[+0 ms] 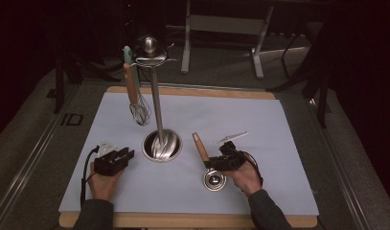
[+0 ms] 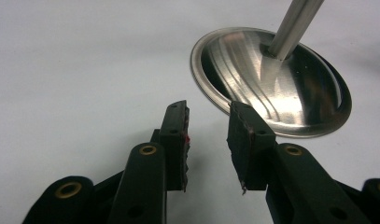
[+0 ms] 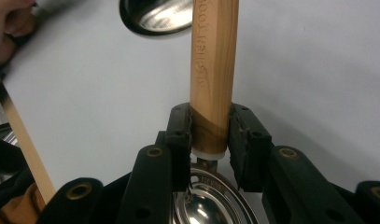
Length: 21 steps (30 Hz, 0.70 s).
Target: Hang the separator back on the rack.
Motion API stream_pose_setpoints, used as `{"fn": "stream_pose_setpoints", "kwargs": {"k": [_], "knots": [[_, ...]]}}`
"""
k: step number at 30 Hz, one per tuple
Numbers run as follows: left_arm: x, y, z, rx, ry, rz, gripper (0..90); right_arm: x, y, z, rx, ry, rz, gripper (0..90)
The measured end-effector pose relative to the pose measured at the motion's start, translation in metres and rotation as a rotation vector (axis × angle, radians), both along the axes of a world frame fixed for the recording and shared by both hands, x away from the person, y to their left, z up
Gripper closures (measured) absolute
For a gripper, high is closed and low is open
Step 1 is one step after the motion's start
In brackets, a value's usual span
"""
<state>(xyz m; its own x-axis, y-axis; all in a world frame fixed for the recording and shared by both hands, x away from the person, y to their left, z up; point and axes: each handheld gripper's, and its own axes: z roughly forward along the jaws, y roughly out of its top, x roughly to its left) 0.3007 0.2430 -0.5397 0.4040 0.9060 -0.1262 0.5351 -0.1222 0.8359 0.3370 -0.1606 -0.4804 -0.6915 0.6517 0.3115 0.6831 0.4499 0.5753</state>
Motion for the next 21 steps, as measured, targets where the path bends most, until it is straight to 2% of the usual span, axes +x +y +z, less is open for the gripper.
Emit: {"fn": "stream_pose_setpoints", "kwargs": {"k": [5,12,16,18,19,21], "knots": [[0.0,0.0,0.0,0.004,-0.002,0.0,67.6,-0.002,0.002,0.004,0.023,-0.058,0.002,70.8],[0.0,-0.001,0.0,0.003,-0.004,0.002,67.1,-0.005,0.005,0.013,0.051,-0.109,0.011,70.9],[0.0,-0.001,0.0,0.002,-0.003,0.003,67.1,-0.008,0.007,0.017,0.062,-0.165,0.014,70.9],[0.0,0.0,0.0,0.002,-0.003,0.003,67.1,-0.009,0.008,0.018,0.066,-0.177,0.013,70.9],[0.0,0.0,0.0,0.002,-0.004,0.003,67.0,-0.01,0.009,0.023,0.078,-0.208,0.009,70.9],[0.0,-0.001,0.0,0.002,-0.004,0.002,67.0,-0.011,0.009,0.024,0.081,-0.215,0.009,70.9]]}}
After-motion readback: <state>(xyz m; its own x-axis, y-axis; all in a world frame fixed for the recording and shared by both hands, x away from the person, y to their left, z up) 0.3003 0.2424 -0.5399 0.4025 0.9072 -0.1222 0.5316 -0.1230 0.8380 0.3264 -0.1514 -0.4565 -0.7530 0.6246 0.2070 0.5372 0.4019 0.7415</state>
